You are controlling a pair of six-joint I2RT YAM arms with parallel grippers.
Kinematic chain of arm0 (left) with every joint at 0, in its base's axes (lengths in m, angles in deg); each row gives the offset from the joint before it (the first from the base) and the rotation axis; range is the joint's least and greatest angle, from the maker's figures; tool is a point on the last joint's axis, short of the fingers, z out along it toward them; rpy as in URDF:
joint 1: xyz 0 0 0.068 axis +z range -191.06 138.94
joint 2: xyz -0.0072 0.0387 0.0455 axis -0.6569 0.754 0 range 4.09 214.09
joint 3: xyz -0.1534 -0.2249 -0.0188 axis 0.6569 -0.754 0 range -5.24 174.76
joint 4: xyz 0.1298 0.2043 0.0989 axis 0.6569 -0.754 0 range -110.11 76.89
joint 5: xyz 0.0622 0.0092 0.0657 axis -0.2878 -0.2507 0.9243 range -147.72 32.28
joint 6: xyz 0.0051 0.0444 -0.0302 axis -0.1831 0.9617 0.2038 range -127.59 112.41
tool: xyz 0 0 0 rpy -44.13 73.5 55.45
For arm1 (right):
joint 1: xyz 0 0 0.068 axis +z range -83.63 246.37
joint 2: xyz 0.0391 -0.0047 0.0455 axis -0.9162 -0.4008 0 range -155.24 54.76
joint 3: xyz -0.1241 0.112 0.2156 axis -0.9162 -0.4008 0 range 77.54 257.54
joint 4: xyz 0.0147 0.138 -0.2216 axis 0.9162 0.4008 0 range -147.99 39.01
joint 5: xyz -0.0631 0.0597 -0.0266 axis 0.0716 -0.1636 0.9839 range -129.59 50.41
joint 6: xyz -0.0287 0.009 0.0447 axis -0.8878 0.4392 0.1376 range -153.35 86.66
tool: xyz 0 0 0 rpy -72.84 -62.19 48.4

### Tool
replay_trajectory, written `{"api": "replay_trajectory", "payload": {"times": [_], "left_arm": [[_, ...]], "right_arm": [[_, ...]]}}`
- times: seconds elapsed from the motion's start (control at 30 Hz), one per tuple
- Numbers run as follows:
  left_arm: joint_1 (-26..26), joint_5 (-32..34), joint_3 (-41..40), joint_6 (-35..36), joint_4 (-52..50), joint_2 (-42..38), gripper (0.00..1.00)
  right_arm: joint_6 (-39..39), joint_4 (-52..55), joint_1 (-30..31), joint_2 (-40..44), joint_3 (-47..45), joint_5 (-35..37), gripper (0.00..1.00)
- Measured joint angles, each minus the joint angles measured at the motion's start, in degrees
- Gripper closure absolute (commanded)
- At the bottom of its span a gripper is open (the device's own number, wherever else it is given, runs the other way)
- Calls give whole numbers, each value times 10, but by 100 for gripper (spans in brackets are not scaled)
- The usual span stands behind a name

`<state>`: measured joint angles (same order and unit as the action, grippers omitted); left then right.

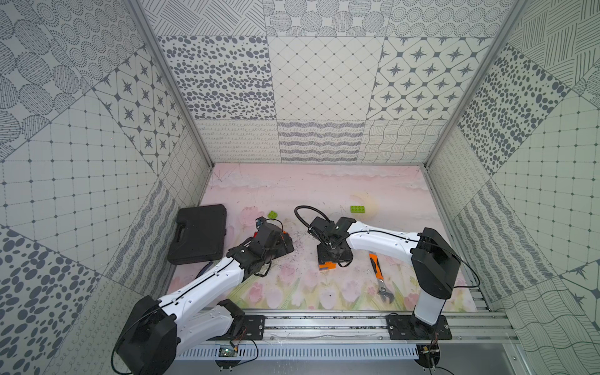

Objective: Assemble the number 5 with lego
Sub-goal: Assemble the lego brick with the lego brick, then pick up the lego brick from the center of the board.

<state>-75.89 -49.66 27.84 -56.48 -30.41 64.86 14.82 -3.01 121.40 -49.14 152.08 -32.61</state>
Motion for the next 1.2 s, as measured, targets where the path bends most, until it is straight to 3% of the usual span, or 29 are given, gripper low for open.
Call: {"api": "replay_trajectory", "payload": {"times": [0.27, 0.47, 0.8, 1.2], "left_arm": [[0, -3, 0, 0, 0, 0, 1], [0, -8, 0, 0, 0, -2, 1], [0, 0, -8, 0, -15, -40, 1], [0, 3, -30, -2, -26, -75, 1]], "right_arm": [[-2, 2, 2, 18, 0, 2, 22], [-3, -32, 2, 69, -17, -6, 1], [8, -51, 3, -11, -18, -42, 1], [24, -52, 4, -54, -17, -53, 14]]}}
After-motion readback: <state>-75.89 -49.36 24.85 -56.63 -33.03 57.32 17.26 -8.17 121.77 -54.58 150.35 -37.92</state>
